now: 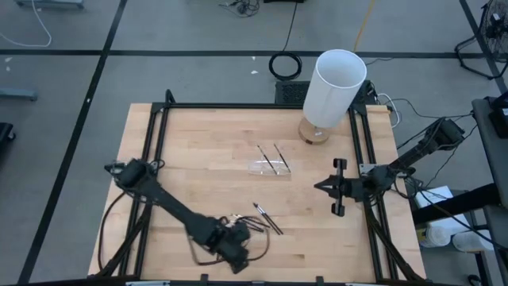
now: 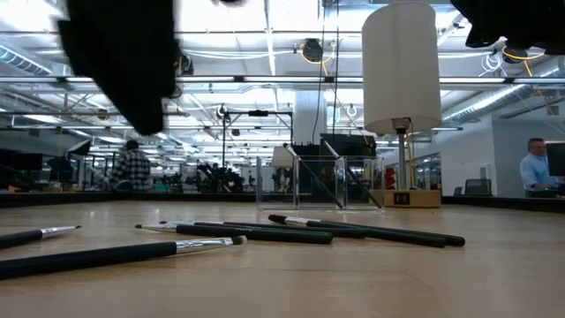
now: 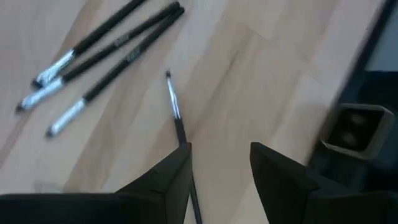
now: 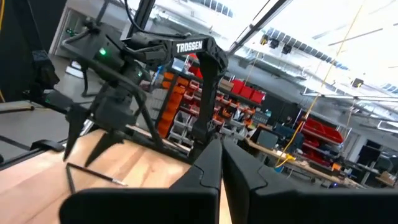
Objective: Put items in baskets/containers
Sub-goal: Put the black eyeshadow brush into the left section of the transparent organizer
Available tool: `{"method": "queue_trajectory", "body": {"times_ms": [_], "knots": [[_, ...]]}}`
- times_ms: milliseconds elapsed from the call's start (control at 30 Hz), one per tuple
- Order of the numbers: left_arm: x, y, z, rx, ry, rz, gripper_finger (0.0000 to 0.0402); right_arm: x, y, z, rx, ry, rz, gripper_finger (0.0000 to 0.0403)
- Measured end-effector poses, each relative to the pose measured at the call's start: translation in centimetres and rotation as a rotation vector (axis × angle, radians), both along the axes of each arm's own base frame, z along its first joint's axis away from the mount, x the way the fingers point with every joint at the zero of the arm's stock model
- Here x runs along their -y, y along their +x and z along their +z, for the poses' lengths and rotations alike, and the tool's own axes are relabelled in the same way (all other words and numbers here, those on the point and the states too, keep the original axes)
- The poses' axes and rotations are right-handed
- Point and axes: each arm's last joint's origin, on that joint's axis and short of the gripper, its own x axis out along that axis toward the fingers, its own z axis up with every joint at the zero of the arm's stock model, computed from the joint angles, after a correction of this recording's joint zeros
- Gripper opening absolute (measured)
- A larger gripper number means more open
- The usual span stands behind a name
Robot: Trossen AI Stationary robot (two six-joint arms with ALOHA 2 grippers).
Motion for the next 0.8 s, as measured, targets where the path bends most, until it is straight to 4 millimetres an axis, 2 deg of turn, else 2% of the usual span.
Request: {"method": "queue_trajectory", "body": {"times_ms": [167, 300, 400, 633, 800], "knots": [[-1.9, 3.0, -0.6, -0.076, -0.001, -0.022, 0.017, 0.0, 0.0, -0.1, -0.012, 0.001, 0.005, 0.0], [-3.0, 4.2, -0.8, -0.105, -0.029, -0.031, 0.017, -0.1, 0.1, -0.3, -0.029, -0.001, 0.008, 0.0], [-3.4, 4.3, -0.8, -0.126, -0.031, -0.048, 0.017, -0.1, 0.1, -0.5, -0.045, -0.017, 0.007, 0.0], [-3.5, 4.4, -2.3, -0.191, -0.033, -0.046, 0.017, -0.1, 0.1, -0.4, -0.037, -0.029, 0.0, 0.0], [-3.2, 4.3, -4.3, -0.251, -0.004, -0.08, 0.017, 0.0, 0.0, -0.2, -0.022, -0.022, -0.001, 0.0]]}}
